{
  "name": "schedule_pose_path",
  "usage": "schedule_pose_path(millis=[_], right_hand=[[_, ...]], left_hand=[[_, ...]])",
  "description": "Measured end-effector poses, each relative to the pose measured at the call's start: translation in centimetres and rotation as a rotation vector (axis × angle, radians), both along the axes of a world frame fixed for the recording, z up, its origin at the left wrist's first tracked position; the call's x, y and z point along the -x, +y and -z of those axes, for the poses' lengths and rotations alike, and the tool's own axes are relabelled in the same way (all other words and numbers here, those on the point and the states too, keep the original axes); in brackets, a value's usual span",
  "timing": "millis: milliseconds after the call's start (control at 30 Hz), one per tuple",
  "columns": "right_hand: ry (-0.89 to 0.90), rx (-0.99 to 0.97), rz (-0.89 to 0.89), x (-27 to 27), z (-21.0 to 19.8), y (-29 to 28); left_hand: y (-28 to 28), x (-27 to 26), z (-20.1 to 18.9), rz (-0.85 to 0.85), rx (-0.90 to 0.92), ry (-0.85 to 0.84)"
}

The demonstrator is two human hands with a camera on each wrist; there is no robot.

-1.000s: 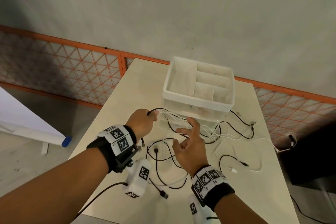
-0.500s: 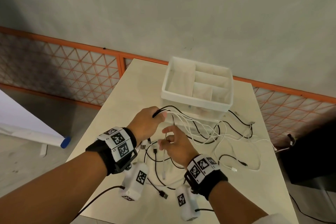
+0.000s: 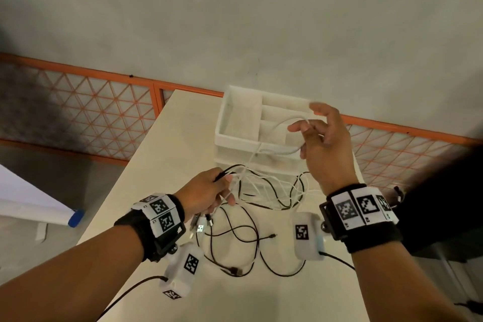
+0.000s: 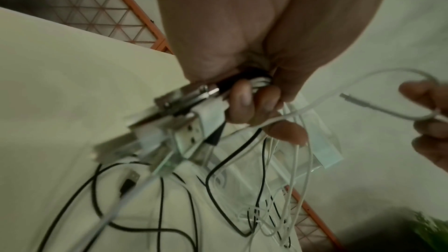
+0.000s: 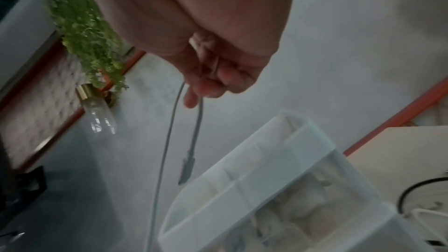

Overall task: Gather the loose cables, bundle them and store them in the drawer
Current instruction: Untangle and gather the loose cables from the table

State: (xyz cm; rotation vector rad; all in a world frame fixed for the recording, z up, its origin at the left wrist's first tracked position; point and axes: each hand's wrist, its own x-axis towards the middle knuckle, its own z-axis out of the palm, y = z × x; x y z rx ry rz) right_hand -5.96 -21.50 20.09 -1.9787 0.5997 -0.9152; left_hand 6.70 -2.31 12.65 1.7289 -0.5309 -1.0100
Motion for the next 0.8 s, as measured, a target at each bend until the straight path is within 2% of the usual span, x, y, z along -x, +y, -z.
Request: schedule_pose_path(millis=[133,167,233,300,333,400,467,500,533,667,800], right_hand=[[-0.031,-0.022,0.374,1.6,1.6,-3.2],[-0.003,-0.033,0.446,2.1,1.9,-3.8],[0.179,-0.027,0.523,3.4,3.2,-4.6],[0.344,-0.004,0.496,4.0,4.2,-4.1],[0.351,0.028,0.441,4.0,4.5,-3.2],[0.288,0.162,0.206,3.5,4.9,-0.1],[0.300,0.318,-0.119,2.5,5.3,3.1],[0.319,0.387,-0.214,2.0,5.7,4.3],[0.315,0.428,-0.233,1.5,5.9,4.9],[0.165,0.330,-0.045,0.7,4.1,3.3],[0.037,0.133,0.259,1.7,0.6,-0.8]], left_hand=[[0.6,-0.9,0.1,0.074,-0.198,-0.121],[0.9,-1.1,0.2,0.058,-0.213,-0.120],[1.3,-1.3,0.1,0.007,-0.185,-0.083],[1.2,-1.2,-0.4,-0.011,-0.113,-0.034],[0.8,-1.0,-0.8,-0.007,-0.078,-0.021],[-0.1,-0.4,-1.8,0.019,-0.021,-0.023],[-1.3,0.3,-2.9,0.061,0.041,-0.006],[-1.7,0.6,-3.3,0.080,0.073,0.015],[-2.0,0.8,-3.6,0.093,0.097,0.031],[-1.9,0.9,-3.5,0.113,0.078,-0.003],[-1.0,0.9,-1.6,0.094,-0.023,-0.085]])
